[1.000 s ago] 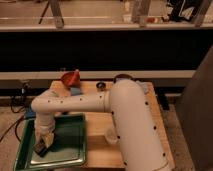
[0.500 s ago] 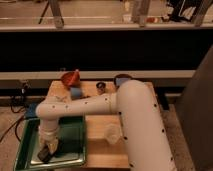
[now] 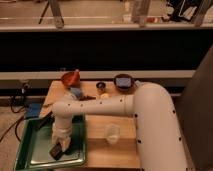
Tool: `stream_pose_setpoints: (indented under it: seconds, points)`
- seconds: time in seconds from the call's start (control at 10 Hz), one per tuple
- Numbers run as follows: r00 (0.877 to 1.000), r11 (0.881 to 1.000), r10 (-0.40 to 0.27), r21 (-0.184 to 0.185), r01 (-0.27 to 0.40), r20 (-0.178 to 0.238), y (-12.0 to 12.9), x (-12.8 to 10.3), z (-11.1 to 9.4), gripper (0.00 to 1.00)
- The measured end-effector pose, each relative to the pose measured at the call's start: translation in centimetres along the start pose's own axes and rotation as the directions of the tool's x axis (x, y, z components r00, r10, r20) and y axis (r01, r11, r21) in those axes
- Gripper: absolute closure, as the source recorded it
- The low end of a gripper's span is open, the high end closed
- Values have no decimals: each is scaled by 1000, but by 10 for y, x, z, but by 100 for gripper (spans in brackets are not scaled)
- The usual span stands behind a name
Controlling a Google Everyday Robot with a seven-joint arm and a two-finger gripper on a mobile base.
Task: Wipe tray with eraser
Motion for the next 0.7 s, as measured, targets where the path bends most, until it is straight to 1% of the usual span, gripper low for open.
stream_pose_setpoints:
  seconds: [0.1,0.3,0.5,0.7]
  points:
    - [1000,1000,24,9,-24,-2,1,18,-9,100]
    - [999,998,44,43,-43,-7,-13,36,-26,100]
    - [999,996,44,72,-43,-8,-28,40,-38,100]
    - [1000,997,11,79,-11,-3,-52,28,-37,100]
